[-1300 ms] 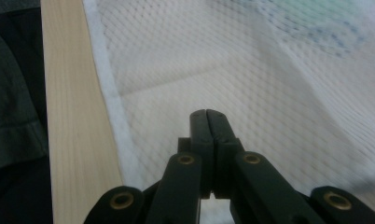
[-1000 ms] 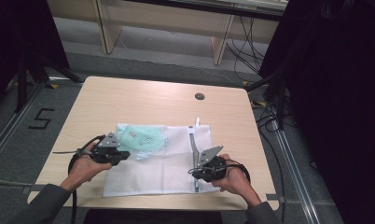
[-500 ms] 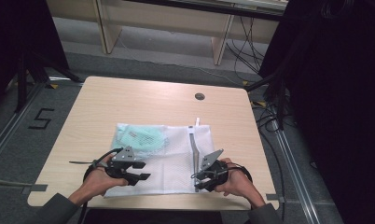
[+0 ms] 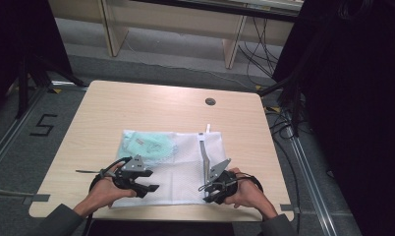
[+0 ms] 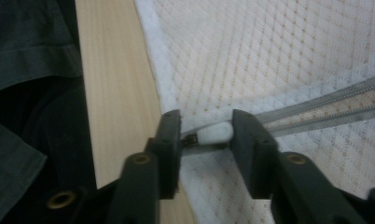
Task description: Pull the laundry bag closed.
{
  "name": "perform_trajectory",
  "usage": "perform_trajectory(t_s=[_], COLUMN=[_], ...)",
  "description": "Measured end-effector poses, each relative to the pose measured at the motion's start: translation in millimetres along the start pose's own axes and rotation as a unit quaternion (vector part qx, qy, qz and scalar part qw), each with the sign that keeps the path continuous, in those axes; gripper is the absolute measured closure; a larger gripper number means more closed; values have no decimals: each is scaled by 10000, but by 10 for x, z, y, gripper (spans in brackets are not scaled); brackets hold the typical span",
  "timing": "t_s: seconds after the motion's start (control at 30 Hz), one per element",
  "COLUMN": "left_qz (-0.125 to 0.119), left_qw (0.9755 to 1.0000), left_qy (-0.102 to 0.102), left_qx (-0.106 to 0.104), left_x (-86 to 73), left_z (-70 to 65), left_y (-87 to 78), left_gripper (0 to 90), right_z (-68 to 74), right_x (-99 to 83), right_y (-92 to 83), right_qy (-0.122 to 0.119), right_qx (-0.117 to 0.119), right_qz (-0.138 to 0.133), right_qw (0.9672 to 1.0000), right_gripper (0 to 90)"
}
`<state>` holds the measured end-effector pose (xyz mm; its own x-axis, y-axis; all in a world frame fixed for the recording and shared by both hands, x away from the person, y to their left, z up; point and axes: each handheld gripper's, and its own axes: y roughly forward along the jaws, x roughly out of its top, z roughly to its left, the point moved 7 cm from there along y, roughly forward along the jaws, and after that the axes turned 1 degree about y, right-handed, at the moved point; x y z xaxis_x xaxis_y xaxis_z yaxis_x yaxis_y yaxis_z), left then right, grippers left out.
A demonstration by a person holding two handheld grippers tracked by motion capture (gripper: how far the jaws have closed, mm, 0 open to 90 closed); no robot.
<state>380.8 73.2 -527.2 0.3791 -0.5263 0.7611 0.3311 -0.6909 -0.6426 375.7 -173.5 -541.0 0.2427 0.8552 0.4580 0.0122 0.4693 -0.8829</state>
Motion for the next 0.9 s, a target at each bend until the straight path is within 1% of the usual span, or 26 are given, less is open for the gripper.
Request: perform_trajectory(t_s=[0.03, 0.07, 0.1, 0.13, 0.17, 0.2, 0.23, 0.27, 0.3, 0.33, 0.37, 0.4, 0.47, 0.5, 0.53, 0.57, 0.6, 0.63, 0.67, 0.7, 0.77, 0.8, 0.83, 0.87, 0.9], left_qz=[1, 6, -2, 3, 13, 19, 11, 25, 56, 61, 65, 83, 77, 100, 102, 88, 74, 73, 87, 88, 85, 85, 86, 91, 91], left_qw=[10000, 9999, 9999, 9999, 10000, 10000, 10000, 10000, 10000, 10000, 10000, 9998, 9999, 9999, 9998, 9999, 9999, 9999, 9999, 9999, 9999, 9999, 9999, 9999, 9999], left_qy=[17, 119, 135, 118, 19, 86, 11, 36, 49, 58, 64, 172, 127, 76, 143, 75, 144, 49, 72, 67, 57, 56, 62, 65, 68], left_qx=[6, 7, -14, -18, -8, -4, -7, -5, -2, -27, -14, -5, -19, -16, -16, -15, -33, -52, -50, -36, -40, -39, -36, -35, -34], left_x=[0, 4, 4, 1, -7, -5, -8, -8, -12, -14, -15, -12, -11, -18, -15, -15, -10, -15, -18, -19, -17, -19, -21, -23, -23], left_z=[5, 19, 23, 21, 10, 14, 6, 8, 7, 5, 5, 16, 3, -3, 4, -3, 4, -8, -6, -3, -2, -2, -2, -1, 0], left_y=[-1, -2, 2, 4, 7, 4, 9, 11, 11, 15, 15, 13, 18, 19, 17, 19, 22, 28, 27, 26, 24, 26, 27, 26, 25], left_gripper=[412, 408, 406, 407, 407, 406, 407, 407, 407, 407, 407, 407, 408, 408, 408, 408, 407, 407, 407, 407, 407, 407, 407, 407, 408], right_z=[14, 11, 13, 21, 22, 15, 18, 14, 13, 4, 12, 21, 17, 28, 29, 25, 26, 18, 11, 17, 27, 25, 22, 24, 9], right_x=[3, 0, -5, -9, -13, -9, -11, -7, -5, 7, 19, 32, 50, 56, 66, 72, 70, 63, 58, 57, 50, 42, 32, 26, 15], right_y=[-10, -15, -19, -27, -34, -39, -46, -47, -45, -35, -26, -13, 4, 3, 0, -6, -14, -19, -24, -28, -36, -45, -53, -61, -70], right_qy=[-5, -24, -33, -41, -6, -35, 3, -37, -8, -42, -63, -63, -93, -65, -76, -127, -127, -149, -182, -205, -182, -181, -128, -136, -104], right_qx=[53, 19, 26, 54, 66, 40, 59, 34, 25, -7, 36, 70, 55, 117, 117, 106, 109, 62, 17, 54, 100, 100, 65, 123, 57], right_qz=[-25, -20, -12, -12, -12, -35, -33, -41, -34, -50, -40, -37, 8, 16, 7, 1, 18, 41, 65, 67, 71, 95, 113, 75, 73], right_qw=[10000, 10000, 10000, 10000, 10000, 10000, 10000, 10000, 10000, 10000, 10000, 9999, 9999, 9999, 9999, 9999, 9999, 9999, 9998, 9998, 9998, 9997, 9998, 9998, 9999], right_gripper=[712, 731, 745, 756, 763, 771, 773, 772, 769, 765, 766, 766, 778, 787, 799, 806, 809, 817, 831, 843, 855, 856, 856, 856, 854])
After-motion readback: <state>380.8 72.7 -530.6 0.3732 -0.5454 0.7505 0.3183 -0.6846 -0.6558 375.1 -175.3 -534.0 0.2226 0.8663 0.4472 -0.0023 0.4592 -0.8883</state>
